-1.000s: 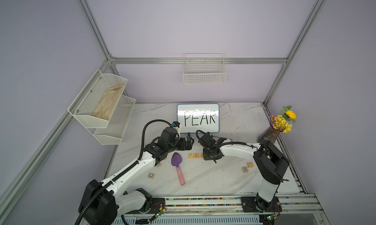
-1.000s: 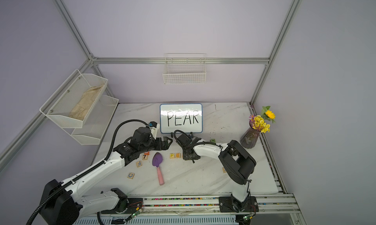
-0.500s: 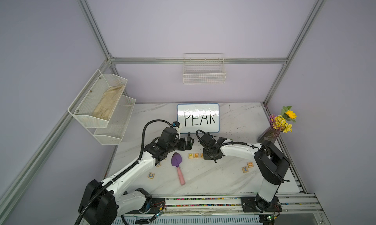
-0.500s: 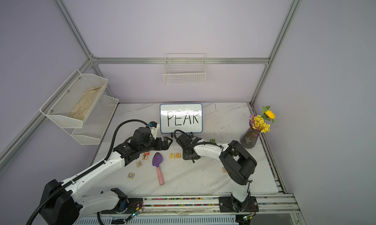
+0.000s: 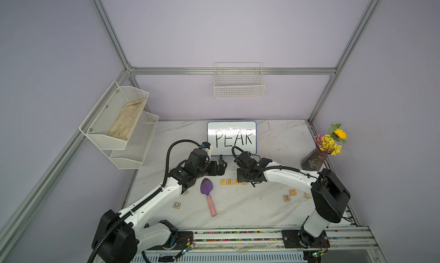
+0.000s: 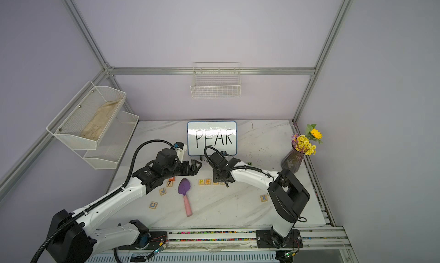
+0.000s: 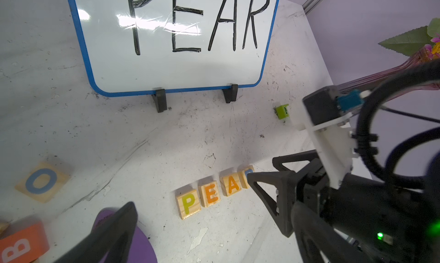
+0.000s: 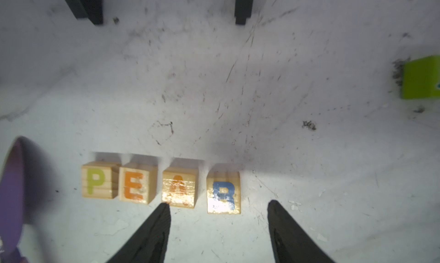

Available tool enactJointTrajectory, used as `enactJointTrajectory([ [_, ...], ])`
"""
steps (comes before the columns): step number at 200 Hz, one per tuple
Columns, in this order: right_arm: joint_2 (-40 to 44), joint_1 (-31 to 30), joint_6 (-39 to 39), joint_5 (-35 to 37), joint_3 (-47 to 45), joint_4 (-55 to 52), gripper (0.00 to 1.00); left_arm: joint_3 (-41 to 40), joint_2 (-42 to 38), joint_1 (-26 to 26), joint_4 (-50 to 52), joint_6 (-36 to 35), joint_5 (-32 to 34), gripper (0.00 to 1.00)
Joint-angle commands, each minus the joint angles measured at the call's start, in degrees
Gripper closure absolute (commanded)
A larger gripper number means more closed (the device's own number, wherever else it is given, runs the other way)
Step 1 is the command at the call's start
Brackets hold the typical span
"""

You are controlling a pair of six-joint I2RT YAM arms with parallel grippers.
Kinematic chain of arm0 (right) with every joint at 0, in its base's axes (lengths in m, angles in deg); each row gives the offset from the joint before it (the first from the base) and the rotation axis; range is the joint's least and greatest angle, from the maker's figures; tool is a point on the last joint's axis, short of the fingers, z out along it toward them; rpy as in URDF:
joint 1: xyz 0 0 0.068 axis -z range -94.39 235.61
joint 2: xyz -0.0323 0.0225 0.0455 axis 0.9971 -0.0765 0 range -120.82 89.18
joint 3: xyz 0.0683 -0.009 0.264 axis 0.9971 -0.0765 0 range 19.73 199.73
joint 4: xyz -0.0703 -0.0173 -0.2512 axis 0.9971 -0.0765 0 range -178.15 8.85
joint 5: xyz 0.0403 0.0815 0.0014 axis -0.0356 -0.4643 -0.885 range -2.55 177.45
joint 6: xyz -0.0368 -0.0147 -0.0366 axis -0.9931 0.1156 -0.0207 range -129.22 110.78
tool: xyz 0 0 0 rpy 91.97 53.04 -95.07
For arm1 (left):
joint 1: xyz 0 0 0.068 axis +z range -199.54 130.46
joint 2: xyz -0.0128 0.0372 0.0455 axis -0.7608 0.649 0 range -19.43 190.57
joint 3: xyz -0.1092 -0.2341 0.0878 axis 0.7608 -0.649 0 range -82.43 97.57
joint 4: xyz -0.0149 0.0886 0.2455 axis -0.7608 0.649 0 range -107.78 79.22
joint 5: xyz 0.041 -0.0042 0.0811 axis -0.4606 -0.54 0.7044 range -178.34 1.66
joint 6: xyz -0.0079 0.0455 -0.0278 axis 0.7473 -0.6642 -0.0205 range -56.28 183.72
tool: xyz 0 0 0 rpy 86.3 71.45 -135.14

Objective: Spell the uppercase word “pear” with letter blocks
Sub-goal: Place the letter block at the center of the board, then reset both arms

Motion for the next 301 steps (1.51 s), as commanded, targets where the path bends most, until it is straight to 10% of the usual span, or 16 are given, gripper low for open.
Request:
enactJointTrajectory([
  [1,4.4,0.7,-5.2,8.0,3.8,-2.1,0.19,1.2,0.2,0.5,-2.6,-2.6,1.7,0.0],
  [57,6.8,9.9,-22.9,13.4,7.9,5.7,0.03,11.1,6.8,2.2,-1.5,-9.0,6.3,0.0],
  [100,13.5,18.0,-33.6,16.9,2.0,15.7,0.03,13.6,6.3,4.1,-2.3,-15.8,24.4,0.0],
  [198,22.5,36.7,-37.1,10.1,-21.3,31.9,0.03,-20.3,-7.7,17.4,-47.3,-31.1,43.8,0.0],
  [301,12.7,40.5,-38.8,9.8,-38.0,57.0,0.02,-29.9,15.1,21.5,-75.8,-35.2,45.4,0.0],
])
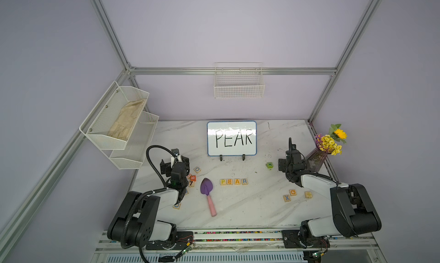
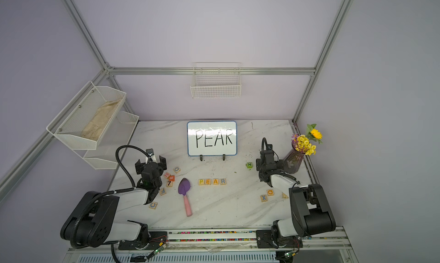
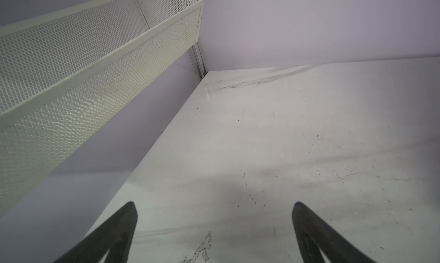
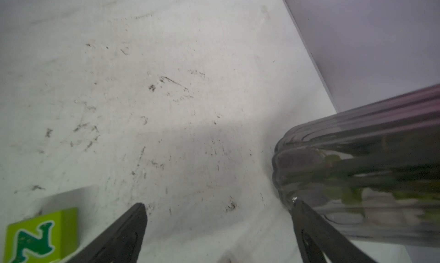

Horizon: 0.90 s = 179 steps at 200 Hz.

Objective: Spell the uppercase word “pear” with letter blocks
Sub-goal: Reset both arms

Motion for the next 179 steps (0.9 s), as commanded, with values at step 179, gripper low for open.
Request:
enactJointTrajectory([
  [179,-19.6,6.7,-2.9,-23.2,-5.2,41.7,0.03,1.8,8.4,8.8,-10.0,2.0,-23.9,0.0],
])
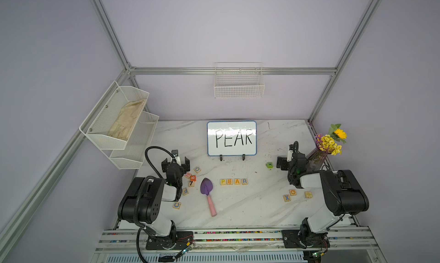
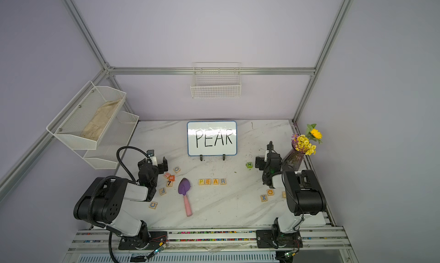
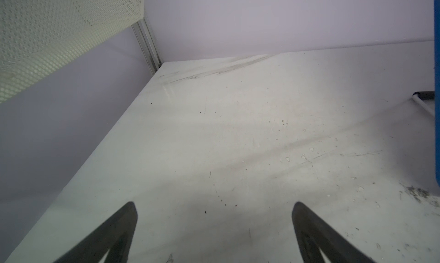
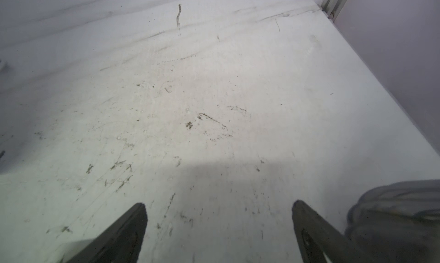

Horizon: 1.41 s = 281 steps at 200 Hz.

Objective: Spell the uppercase word “pear” with letter blocks
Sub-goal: Reset both arms

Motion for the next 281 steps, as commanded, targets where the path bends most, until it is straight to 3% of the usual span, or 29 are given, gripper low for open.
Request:
enactJointTrajectory([
  [1,-5.7,0.2,0.2,-3.6,-2.1,11.9,0.03,2.7,-0.6,0.6,-0.9,1.3,-1.7,0.0],
  [28,-6.1,0.2,0.8,-3.4,-3.9,15.4,0.02,2.7,-0.6,0.5,-0.9,1.3,-1.7,0.0],
  [57,-6.2,0.2,0.5,-4.4,-1.6,10.7,0.02,3.8,-0.4,1.3,1.0,3.1,-0.2,0.0],
  [101,-6.1,0.2,1.3,-0.6,-1.4,10.4,0.02,4.1,-0.7,2.4,2.1,3.8,-1.7,0.0],
  [281,-5.8,0.2,1.3,-0.3,-1.8,11.1,0.03,3.8,-0.8,2.3,1.6,3.5,-1.8,0.0],
])
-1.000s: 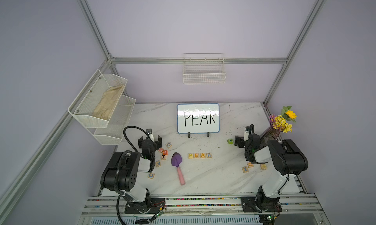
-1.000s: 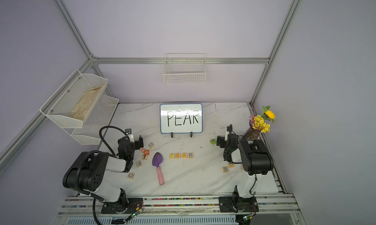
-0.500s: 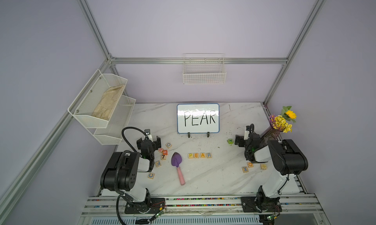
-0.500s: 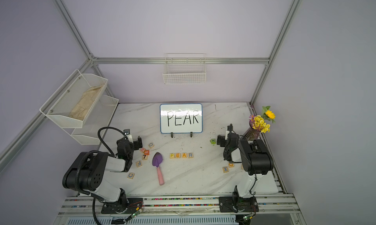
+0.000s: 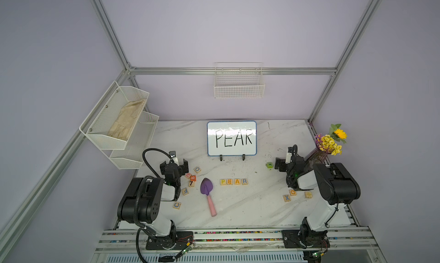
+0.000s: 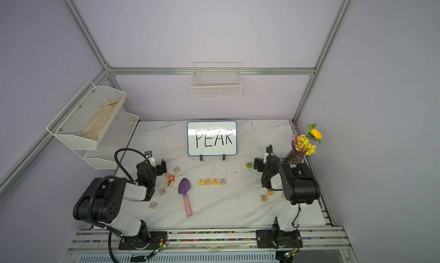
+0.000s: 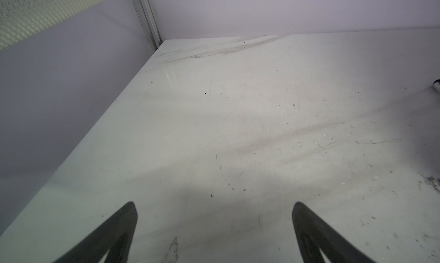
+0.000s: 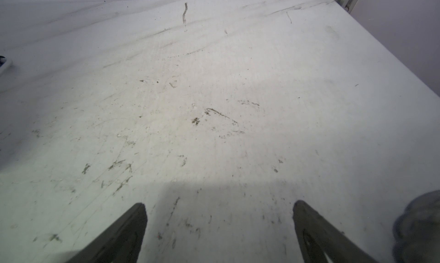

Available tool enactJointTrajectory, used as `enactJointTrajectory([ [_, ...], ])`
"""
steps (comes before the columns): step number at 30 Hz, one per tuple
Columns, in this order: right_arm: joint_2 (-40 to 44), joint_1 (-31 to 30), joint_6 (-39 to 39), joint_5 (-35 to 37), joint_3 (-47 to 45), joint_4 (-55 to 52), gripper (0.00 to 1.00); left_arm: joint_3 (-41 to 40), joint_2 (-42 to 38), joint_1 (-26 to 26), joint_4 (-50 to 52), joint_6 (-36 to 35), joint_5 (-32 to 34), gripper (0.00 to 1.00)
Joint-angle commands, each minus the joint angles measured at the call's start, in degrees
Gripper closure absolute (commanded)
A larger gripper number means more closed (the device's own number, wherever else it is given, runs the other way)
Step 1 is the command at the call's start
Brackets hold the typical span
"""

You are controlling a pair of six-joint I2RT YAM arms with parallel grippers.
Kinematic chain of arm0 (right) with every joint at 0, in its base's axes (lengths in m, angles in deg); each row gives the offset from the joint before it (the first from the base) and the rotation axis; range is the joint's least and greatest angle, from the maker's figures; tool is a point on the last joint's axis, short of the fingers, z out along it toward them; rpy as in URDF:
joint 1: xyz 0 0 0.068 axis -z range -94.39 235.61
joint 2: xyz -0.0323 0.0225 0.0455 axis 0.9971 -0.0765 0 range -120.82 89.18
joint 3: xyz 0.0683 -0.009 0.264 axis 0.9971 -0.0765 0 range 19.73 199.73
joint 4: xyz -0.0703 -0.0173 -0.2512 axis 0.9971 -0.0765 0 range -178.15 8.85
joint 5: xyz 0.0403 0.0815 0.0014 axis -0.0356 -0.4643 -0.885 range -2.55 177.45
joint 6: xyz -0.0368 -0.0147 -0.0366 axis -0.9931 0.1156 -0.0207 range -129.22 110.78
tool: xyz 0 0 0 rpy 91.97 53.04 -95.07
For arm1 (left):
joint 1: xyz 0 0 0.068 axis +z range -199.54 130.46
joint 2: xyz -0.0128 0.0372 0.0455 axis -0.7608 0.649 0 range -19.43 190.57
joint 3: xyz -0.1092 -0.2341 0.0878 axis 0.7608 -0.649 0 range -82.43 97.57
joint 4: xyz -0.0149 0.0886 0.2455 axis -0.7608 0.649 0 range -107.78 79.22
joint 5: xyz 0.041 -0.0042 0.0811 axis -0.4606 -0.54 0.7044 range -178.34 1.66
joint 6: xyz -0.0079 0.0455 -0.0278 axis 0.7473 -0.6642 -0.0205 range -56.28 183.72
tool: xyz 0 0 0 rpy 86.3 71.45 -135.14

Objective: Spell the uppercase word “pear” with letter blocks
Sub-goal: Reset both arms

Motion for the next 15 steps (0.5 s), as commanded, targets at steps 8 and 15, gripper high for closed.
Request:
enactJointTrajectory([
  [8,0.2,0.2,0.0,0.6,0.2,1.1,0.03,3.7,-0.1,0.2,-2.9,0.6,-0.5,0.0],
  [15,0.2,0.2,0.0,0.6,0.2,1.1,0.03,3.7,-1.1,0.2,-1.4,1.0,-0.4,0.0],
])
